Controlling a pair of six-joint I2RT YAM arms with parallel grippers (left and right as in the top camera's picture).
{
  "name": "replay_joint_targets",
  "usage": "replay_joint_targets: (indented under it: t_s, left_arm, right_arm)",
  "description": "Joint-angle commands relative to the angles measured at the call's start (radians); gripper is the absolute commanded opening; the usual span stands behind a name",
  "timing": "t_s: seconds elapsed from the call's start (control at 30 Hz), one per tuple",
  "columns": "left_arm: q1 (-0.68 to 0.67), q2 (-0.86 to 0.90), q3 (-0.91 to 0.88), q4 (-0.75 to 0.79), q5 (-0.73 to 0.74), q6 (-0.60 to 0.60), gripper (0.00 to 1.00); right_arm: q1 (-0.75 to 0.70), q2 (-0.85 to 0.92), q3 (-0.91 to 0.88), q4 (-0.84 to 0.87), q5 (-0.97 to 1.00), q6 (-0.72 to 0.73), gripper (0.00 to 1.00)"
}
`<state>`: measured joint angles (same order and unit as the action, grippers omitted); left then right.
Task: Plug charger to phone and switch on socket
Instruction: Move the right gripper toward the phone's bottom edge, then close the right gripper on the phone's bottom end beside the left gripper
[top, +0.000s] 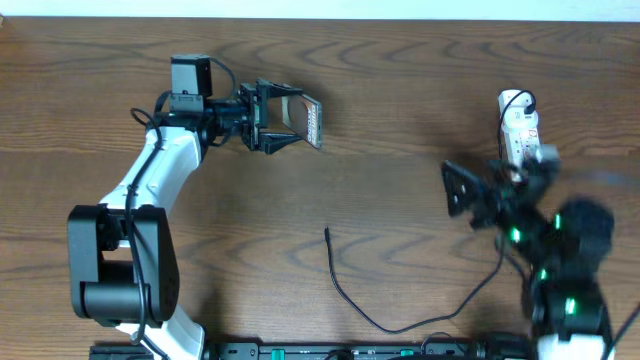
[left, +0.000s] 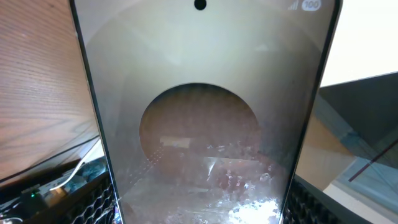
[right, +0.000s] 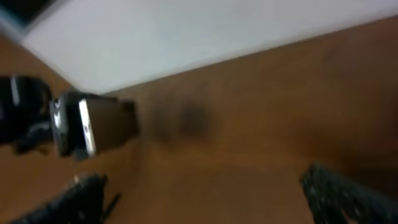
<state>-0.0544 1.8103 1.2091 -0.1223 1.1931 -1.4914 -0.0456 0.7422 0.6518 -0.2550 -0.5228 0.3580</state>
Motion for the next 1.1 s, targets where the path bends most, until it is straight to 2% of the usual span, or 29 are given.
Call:
replay_joint_targets:
  t_s: [0.0,0.13,0.27,0.33,0.4,0.5,0.73,1.07]
  left_arm:
    - [-0.011,-0.034,0.032,0.008,0.017,0.016,0.08]
    - [-0.016,-0.034,0.032,0.008,0.017,0.017,0.07]
    - [-0.018,-0.034,0.032,0.007,0.009,0.017,0.08]
    - [-0.023,-0.034,0.032,-0.006,-0.016,0.033,0.08]
    - [-0.027,-0.034,0.032,-0.029,-0.029,0.057,0.07]
    - [-0.031,-0.034,0.032,-0.092,-0.071,0.084,0.07]
    - [-0.035,-0.034,0.031,-0.246,-0.194,0.121,0.07]
    - [-0.091,-0.034,0.031,-0.289,-0.35,0.13,0.07]
  right_arm:
    - [0.028,0.252,0.183,-0.092,-0.262,-0.014,0.99]
    - [0.087,0.471,0.286,-0.111,-0.41,-0.014,0.99]
    - [0.127,0.636,0.297,0.027,-0.496,0.002,0.99]
    - [0.148,0.713,0.297,0.072,-0.509,0.058,0.99]
    - [0.169,0.755,0.297,0.097,-0.509,0.035,0.99]
    - [0.195,0.785,0.297,0.098,-0.487,-0.035,0.99]
    - [0.237,0.789,0.297,0.093,-0.372,-0.09,0.99]
    - [0.324,0.789,0.297,0.111,-0.309,-0.092,0.99]
